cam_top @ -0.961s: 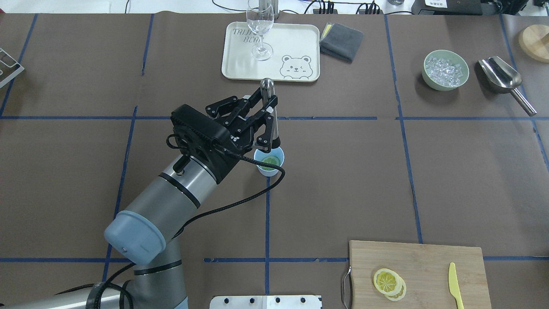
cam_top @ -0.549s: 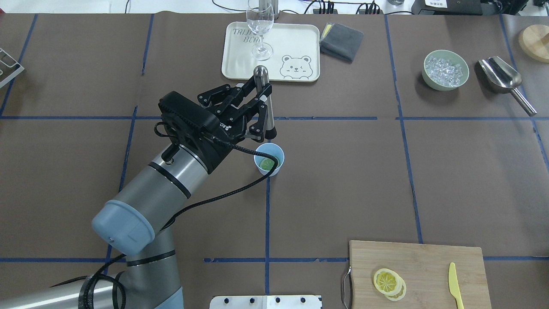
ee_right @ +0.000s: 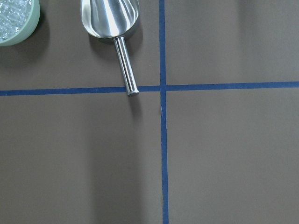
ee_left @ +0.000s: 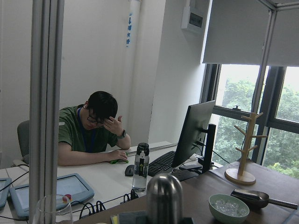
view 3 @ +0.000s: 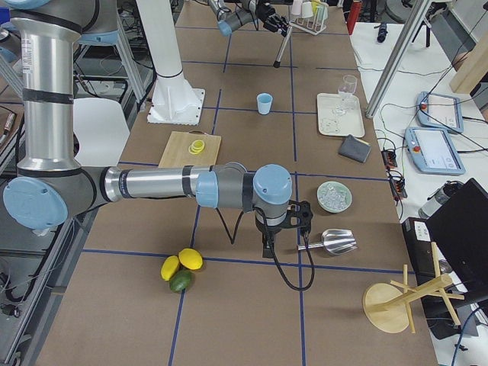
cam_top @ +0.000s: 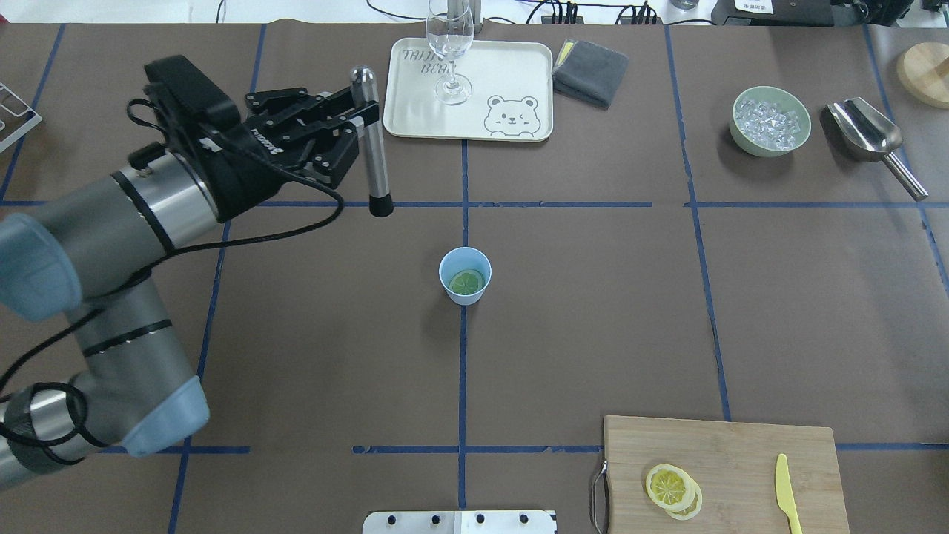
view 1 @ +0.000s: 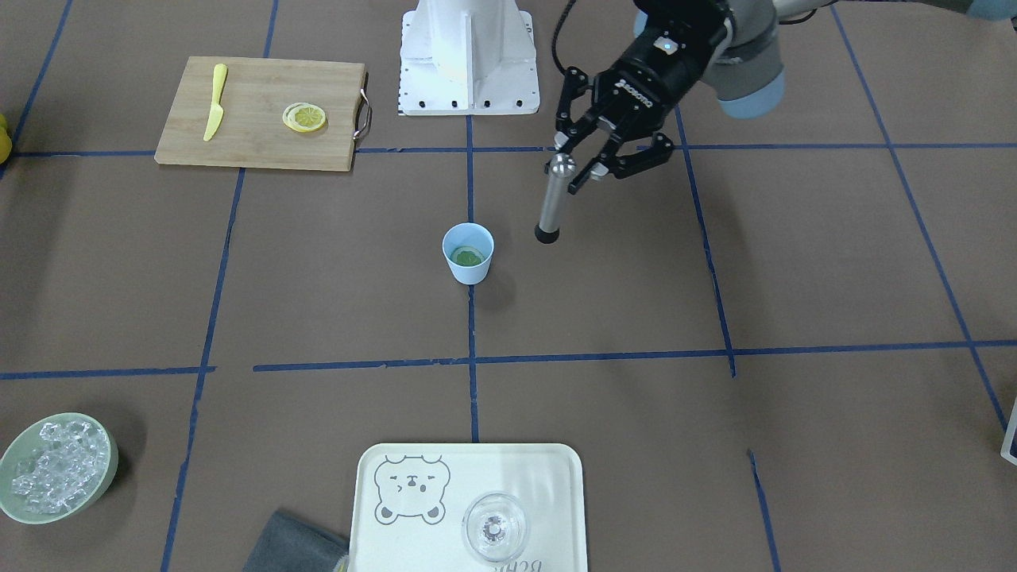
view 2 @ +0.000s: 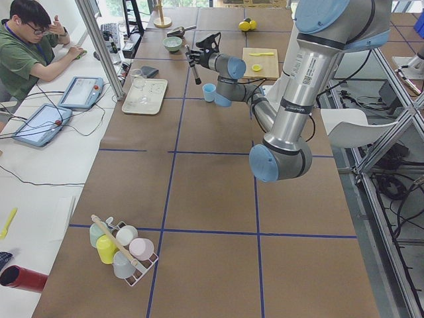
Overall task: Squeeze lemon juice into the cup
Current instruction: 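Lift the left gripper out of the cup and withdraw it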
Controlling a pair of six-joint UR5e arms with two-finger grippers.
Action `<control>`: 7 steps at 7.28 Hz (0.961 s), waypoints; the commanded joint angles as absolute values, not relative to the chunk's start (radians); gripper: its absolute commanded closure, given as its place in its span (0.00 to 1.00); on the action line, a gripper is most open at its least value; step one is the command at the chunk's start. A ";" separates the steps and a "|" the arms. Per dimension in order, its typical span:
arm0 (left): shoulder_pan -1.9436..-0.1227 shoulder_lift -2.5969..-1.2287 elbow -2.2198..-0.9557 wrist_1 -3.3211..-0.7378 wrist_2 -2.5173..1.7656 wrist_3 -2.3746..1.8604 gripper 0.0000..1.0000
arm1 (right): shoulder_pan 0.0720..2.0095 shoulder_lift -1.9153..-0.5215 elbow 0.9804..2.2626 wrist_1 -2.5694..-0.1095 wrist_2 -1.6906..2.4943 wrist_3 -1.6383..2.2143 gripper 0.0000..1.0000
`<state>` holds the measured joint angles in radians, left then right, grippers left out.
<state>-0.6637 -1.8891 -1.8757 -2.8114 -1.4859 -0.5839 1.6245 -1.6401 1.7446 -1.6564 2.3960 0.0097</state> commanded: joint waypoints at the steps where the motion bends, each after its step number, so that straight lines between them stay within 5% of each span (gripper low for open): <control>1: -0.936 -1.708 -1.907 -2.745 -1.955 -0.591 1.00 | 1.624 -1.641 1.746 -1.657 2.396 0.009 0.00; 3: -1.202 -1.574 -1.882 -2.708 -2.391 -0.591 1.00 | 1.624 -1.637 1.752 -1.655 2.396 0.009 0.00; 7: -1.229 -1.444 -1.861 -2.487 -2.511 -0.710 1.00 | 1.624 -1.643 1.753 -1.600 2.396 0.011 0.00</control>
<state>-1.2256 -1.4705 -1.8694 -2.5274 -2.5016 -0.6739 1.6245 -1.6343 1.7538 -1.6324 2.3961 0.0092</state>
